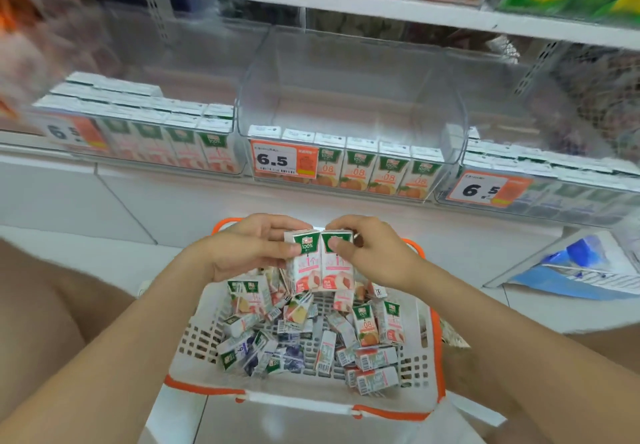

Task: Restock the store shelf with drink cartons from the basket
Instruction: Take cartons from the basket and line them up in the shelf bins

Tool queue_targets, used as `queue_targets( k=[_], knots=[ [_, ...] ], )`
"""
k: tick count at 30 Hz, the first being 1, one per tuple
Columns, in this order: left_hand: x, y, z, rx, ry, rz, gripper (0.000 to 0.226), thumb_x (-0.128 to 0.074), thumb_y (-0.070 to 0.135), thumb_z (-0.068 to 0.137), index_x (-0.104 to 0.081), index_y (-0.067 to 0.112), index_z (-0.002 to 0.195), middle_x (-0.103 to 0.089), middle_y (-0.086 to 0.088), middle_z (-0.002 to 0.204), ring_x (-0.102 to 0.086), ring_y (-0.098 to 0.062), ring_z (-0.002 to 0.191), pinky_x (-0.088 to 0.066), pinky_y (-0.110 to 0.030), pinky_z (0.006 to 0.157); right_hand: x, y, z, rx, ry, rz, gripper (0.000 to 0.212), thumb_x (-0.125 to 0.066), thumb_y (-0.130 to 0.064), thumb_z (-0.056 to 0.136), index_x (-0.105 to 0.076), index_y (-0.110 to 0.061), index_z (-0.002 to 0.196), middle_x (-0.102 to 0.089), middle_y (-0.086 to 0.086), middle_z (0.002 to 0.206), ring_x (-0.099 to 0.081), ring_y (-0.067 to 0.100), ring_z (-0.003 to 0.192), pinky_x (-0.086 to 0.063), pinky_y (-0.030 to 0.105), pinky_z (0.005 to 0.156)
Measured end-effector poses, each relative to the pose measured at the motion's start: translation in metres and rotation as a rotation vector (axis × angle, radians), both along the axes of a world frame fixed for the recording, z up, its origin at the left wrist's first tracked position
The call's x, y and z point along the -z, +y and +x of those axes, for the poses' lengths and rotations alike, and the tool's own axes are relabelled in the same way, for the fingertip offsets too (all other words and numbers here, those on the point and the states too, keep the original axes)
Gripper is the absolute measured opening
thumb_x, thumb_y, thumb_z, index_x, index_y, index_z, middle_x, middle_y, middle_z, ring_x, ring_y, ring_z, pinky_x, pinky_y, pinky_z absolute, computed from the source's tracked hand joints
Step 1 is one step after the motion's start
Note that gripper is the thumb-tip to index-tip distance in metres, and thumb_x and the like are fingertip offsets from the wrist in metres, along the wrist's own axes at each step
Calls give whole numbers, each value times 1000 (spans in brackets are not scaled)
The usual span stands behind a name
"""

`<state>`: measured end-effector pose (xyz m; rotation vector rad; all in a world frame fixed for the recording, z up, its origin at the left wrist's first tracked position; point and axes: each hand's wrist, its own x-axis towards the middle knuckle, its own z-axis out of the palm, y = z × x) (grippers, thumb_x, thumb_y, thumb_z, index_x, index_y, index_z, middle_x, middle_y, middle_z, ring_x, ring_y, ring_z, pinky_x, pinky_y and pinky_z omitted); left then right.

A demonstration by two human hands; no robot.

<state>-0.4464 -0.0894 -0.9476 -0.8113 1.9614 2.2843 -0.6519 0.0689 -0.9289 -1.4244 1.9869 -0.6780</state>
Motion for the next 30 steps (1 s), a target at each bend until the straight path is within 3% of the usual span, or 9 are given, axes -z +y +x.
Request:
queue_targets(
  k=[2, 4, 6, 8, 11, 15, 19, 24, 30],
  knots=[
    [-27, -9, 2, 19, -34, -134, 42, -75, 4, 93, -68, 13, 133, -74, -21, 121, -69, -27, 100, -56, -33, 81, -13, -6, 5, 36, -28, -58, 22, -60, -39, 104, -64, -28, 123, -68, 7, 84, -58, 10, 65, -52, 38, 67],
    [-58, -19, 7, 35, -59, -316, 39, -73, 7, 90, -73, 20, 127, -77, -17, 115, -69, -25, 93, -56, -37, 81, -28, -12, 16, 37, -22, -86, 31, -56, -42, 105, -58, -27, 132, -62, 2, 77, -54, 3, 62, -41, 25, 60],
    [-88, -30, 15, 20, -48, -464, 34, -69, 5, 94, -75, 26, 119, -78, -10, 113, -71, -26, 95, -57, -42, 86, -43, -20, 27, -3, 79, -152, 40, -53, -46, 105, -56, -26, 139, -64, -3, 94, -56, -1, 81, -40, 20, 71],
    [-117, -44, 30, -2, -26, -559, 31, -68, 5, 97, -75, 27, 117, -77, -2, 116, -73, -29, 105, -60, -48, 94, -60, -30, 37, -31, 170, -232, 44, -50, -47, 105, -54, -28, 144, -62, -5, 109, -53, 3, 102, -41, 26, 88],
    [-154, -69, 57, -47, 6, -697, 29, -70, 6, 97, -74, 25, 118, -78, 1, 116, -73, -27, 110, -59, -53, 97, -87, -48, 55, -51, 212, -371, 41, -50, -42, 106, -54, -28, 144, -56, -9, 111, -51, 2, 98, -38, 27, 89],
    [-185, -108, 79, -332, 124, -904, 29, -75, 1, 92, -73, 21, 113, -80, 1, 102, -76, -21, 99, -61, -46, 94, -113, -80, 76, -50, 160, -565, 35, -55, -31, 106, -54, -27, 140, -53, -9, 122, -54, 2, 103, -45, 23, 89],
    [-178, -157, 77, -547, 177, -1142, 33, -75, 9, 91, -65, 23, 119, -74, 6, 108, -72, -15, 101, -60, -44, 92, -118, -120, 91, 41, 147, -778, 31, -60, -20, 104, -57, -22, 136, -57, -6, 122, -55, 3, 110, -45, 17, 92],
    [-156, -207, 58, -371, -60, -1477, 50, -59, -10, 91, -59, 20, 131, -57, -4, 128, -59, -30, 114, -49, -45, 96, -113, -167, 94, 99, 194, -883, 34, -65, -18, 103, -60, -17, 136, -60, -3, 119, -57, 6, 106, -47, 24, 93],
    [-123, -239, 46, -94, -461, -1542, 68, -53, -12, 92, -53, 32, 144, -54, -5, 139, -60, -39, 118, -52, -52, 92, -103, -212, 86, 59, 331, -972, 34, -67, -12, 101, -65, -9, 135, -67, 4, 120, -62, 14, 107, -49, 24, 93]
  ],
)
